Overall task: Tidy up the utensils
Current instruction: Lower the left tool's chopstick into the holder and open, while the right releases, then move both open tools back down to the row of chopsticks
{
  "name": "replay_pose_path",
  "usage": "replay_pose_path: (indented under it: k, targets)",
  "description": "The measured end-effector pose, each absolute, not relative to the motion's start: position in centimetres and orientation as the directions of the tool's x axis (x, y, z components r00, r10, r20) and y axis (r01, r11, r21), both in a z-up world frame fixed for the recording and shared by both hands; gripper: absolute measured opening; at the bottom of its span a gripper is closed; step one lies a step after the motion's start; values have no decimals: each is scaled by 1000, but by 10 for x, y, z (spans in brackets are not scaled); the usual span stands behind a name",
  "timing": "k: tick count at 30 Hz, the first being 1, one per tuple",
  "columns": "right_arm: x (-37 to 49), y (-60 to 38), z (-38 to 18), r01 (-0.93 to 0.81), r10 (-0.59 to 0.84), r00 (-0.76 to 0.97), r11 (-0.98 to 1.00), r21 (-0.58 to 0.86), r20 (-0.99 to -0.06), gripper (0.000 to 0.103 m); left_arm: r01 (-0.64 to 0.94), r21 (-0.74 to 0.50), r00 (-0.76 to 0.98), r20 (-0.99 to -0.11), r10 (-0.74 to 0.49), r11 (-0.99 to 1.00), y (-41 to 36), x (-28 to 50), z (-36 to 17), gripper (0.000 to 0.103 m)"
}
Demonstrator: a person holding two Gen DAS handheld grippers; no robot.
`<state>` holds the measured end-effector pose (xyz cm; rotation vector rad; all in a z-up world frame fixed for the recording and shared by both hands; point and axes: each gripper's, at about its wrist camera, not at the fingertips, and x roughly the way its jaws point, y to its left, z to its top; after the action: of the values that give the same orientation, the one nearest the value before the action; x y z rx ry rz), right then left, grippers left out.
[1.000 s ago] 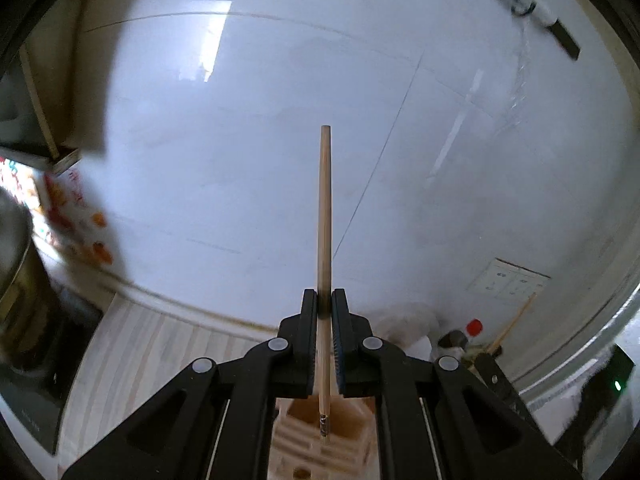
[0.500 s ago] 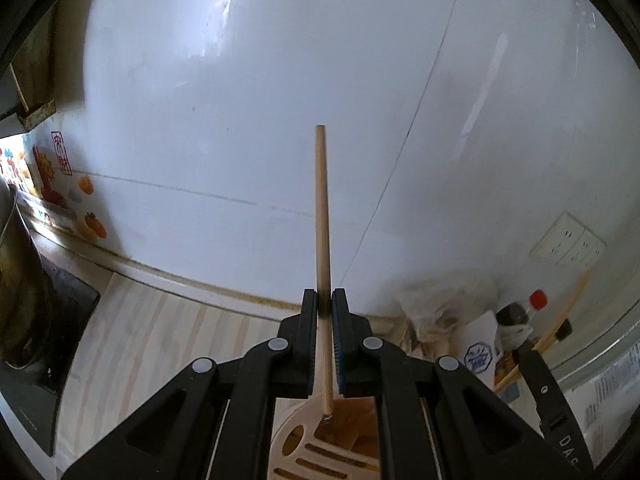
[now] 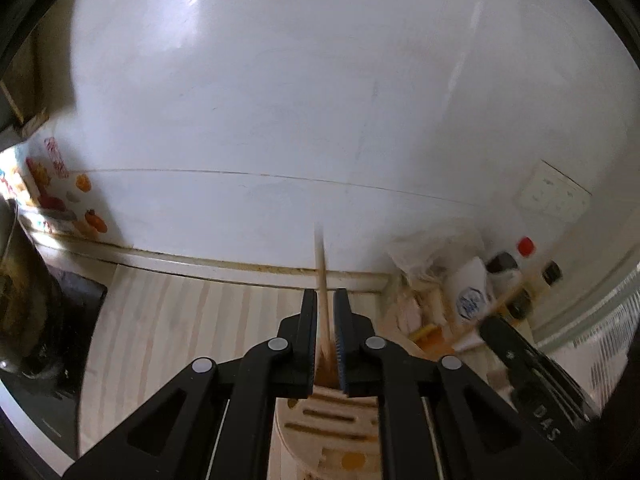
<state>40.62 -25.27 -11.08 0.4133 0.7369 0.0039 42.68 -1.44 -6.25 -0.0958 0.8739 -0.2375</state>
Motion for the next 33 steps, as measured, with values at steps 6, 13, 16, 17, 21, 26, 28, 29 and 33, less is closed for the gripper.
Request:
replay_pose_path:
  k: [6,13,16,17,21,26,28,29,33]
  targets:
    - [379,-266,-82,111,191,756,906,410,-627,56,167,-114,688,-697,-199,979,-3,392,-28,82]
    - [341,-286,-63,170,123,762,909,380,-635,70,75,-64,663,-742,-97,995,30,366,-51,103]
    - [321,-292,-73,189,107,760,908,375,-641,81,47,-48,632,-772,-67,998,39,353,-73,103]
    - [317,-295,-78,195,99,757,909,368,-646,84,39,-38,617,-785,-54,999,41,346,-85,103]
    - [301,-296,-118,226,61,684,930,291,-727,85,31,17,558,-830,-3,999,37,324,-126,103]
    - [288,-297,-183,242,122,534,926,289,-837,74,60,67,393,-919,38,996,24,307,-210,103]
    - [283,-296,-218,243,166,445,923,298,-880,52,67,52,327,-944,27,996,20,303,-236,102]
    - [282,-294,-231,242,177,412,925,294,-894,41,66,27,282,-959,7,997,18,301,-253,101]
    - [276,-286,-278,229,192,298,937,265,-935,33,80,-50,176,-982,-64,996,6,294,-293,75]
